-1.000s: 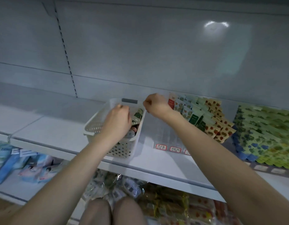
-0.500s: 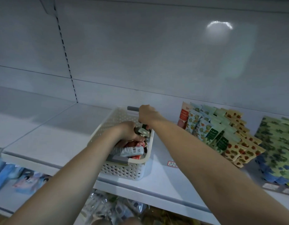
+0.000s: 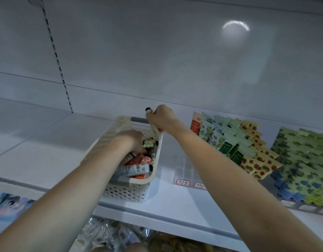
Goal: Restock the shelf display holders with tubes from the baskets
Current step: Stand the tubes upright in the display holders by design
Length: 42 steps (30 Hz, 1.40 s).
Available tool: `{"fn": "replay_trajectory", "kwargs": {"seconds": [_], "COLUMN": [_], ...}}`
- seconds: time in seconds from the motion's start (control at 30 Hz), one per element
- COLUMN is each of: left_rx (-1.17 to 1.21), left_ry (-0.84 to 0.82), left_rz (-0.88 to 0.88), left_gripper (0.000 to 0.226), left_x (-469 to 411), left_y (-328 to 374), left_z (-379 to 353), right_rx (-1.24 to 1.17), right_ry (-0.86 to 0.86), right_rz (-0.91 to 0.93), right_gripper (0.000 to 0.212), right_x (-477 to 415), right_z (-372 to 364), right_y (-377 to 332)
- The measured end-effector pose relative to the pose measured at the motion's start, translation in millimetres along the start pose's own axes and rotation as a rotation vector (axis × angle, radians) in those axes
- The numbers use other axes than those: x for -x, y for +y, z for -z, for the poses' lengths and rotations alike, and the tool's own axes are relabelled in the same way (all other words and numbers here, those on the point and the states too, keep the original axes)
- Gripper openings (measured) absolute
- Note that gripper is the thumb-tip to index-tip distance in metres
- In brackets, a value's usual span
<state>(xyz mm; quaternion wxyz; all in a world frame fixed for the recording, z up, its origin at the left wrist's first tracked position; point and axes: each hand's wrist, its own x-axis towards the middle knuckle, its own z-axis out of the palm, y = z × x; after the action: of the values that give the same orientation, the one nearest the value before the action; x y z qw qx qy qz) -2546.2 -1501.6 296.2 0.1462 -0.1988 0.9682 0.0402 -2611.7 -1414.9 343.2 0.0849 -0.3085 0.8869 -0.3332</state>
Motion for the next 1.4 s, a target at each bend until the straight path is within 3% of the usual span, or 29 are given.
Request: {"fn": "replay_trajectory", "kwargs": {"seconds": [0.17,0.3,0.4,0.47,0.6,0.77,0.9,0.97,1.1,1.27,1.33,1.4], "left_rx": [0.099,0.173,0.125,0.156,0.567,1.143,1.639,1.779,1.775,1.725,1.742,1.771], "left_ry": [-0.038,0.024,0.089,0.169,0.376,0.537,0.423,0.351,0.318,0.273,0.303,0.341], "left_rz": [0.072,0.118,0.131,0.15,0.172,0.099,-0.028,-0.09,-0.147,-0.174,-0.166,-0.155], "left_gripper": [0.033,0.031,0.022,0.02,0.023,0.022,0.013,0.012,0.02,0.009,0.009,0.009], "left_x": [-7.6,-7.1,-0.6,9.3,34.8,80.5,115.0,128.8,145.1,155.5,156.6,156.2], "left_y": [0.9,-2.0,-0.2,-0.9,-8.5,7.9,31.9,42.6,57.3,65.4,67.1,68.3], "left_z": [1.9,-2.7,-0.6,3.6,9.2,8.6,5.7,5.9,1.7,-5.1,-7.4,-11.2], "right_rx": [-0.116,-0.248,-0.422,-0.507,-0.601,-0.44,-0.453,-0.355,-0.164,-0.031,0.005,-0.07], "right_ry": [0.053,0.073,0.02,-0.039,-0.132,-0.079,0.013,0.09,0.259,0.391,0.417,0.349], "right_rz": [0.011,0.007,-0.045,-0.064,-0.007,0.086,0.23,0.36,0.54,0.702,0.668,0.475], "right_gripper": [0.044,0.034,0.021,0.024,0.014,0.022,0.03,0.032,0.03,0.028,0.033,0.05], "right_x": [18.8,31.8,37.5,44.7,68.8,99.6,128.3,141.9,158.1,165.7,165.3,167.4], "right_z": [20.5,35.1,41.4,46.3,61.6,71.2,68.0,62.0,48.8,50.8,53.5,59.1], "right_y": [8.6,14.7,26.5,32.5,38.8,53.9,70.5,79.7,92.5,93.9,94.2,93.6]}}
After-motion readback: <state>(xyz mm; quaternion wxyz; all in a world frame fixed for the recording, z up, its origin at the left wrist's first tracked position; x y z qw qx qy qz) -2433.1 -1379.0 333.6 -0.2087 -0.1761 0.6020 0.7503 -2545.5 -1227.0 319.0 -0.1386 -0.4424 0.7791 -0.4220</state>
